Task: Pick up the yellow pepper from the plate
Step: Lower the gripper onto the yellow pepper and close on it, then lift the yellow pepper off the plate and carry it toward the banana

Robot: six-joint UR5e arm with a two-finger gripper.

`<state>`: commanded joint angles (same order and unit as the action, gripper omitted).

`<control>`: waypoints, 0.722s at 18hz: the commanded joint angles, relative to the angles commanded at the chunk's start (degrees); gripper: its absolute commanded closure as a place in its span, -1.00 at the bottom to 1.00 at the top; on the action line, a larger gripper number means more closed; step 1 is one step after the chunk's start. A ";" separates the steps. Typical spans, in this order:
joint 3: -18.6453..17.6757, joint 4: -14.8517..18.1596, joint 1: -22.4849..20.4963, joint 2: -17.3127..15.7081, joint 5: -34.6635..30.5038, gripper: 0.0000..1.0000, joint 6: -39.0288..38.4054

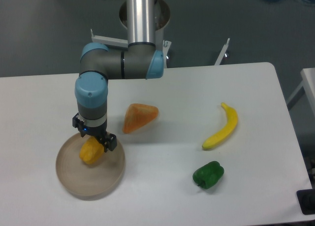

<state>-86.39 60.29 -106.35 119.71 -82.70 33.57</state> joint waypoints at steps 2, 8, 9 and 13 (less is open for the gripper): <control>0.00 0.00 0.00 0.00 -0.18 -1.00 0.00; 0.26 0.00 0.00 0.00 -0.97 -0.19 0.79; 0.26 -0.09 0.00 0.00 -0.97 -0.04 0.79; 0.53 0.00 0.00 0.00 -0.88 0.13 0.88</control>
<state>-85.87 60.29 -106.35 119.71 -83.58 34.45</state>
